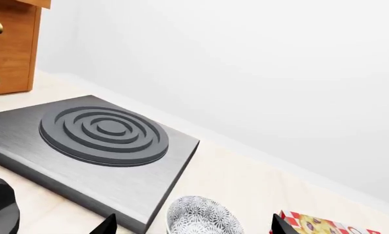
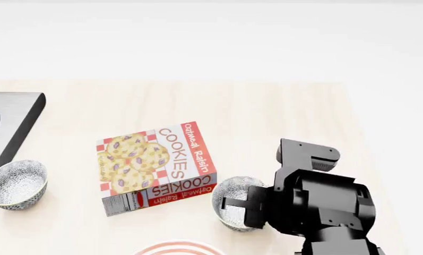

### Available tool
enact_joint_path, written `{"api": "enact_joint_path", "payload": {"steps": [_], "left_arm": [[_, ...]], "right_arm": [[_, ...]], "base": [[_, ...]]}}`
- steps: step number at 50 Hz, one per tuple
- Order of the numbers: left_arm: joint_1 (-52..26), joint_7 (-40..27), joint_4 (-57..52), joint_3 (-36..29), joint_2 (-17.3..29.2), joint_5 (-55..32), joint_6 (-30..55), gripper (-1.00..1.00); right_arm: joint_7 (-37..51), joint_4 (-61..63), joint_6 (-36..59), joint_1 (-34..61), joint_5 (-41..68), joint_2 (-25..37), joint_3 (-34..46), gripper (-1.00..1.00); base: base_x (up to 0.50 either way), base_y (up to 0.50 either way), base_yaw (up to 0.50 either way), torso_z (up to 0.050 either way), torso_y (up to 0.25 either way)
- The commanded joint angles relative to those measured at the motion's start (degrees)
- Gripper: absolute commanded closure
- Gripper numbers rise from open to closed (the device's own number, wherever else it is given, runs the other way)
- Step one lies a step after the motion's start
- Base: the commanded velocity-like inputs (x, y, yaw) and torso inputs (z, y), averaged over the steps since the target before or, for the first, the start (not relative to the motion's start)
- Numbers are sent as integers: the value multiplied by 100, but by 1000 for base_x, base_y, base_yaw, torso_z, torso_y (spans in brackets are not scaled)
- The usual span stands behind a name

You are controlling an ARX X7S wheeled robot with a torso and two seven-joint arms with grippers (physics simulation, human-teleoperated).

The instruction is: Pick the akita bowl next to the plate and place it on the plate.

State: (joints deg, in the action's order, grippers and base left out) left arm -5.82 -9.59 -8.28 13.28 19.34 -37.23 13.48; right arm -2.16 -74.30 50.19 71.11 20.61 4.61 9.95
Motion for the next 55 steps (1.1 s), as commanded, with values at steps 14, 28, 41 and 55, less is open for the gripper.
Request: {"api": "enact_joint_path", "payload": {"steps": [14,28,41,55], "left_arm": [[1,-8,30,-23,17,-17,-38,-100],[-17,-17,77,-46,14,-17,-63,-100],[10,-45,37,-42,38,-46,-53,-100],[-10,-41,102,-76,33,-9,-111,-100]], "right_arm": [[682,4081,968,-1465,175,452,-281,100],[1222,6962,2438,-1931,762,709,-746,100],[1614,8071,3807,-1987,1383,469,-1521,100],[3942,7368,3925,-1812,4820,993,-1626,100]], "base": [[0,0,0,0,0],[0,0,0,0,0],[0,0,0,0,1],[0,0,0,0,0]]}}
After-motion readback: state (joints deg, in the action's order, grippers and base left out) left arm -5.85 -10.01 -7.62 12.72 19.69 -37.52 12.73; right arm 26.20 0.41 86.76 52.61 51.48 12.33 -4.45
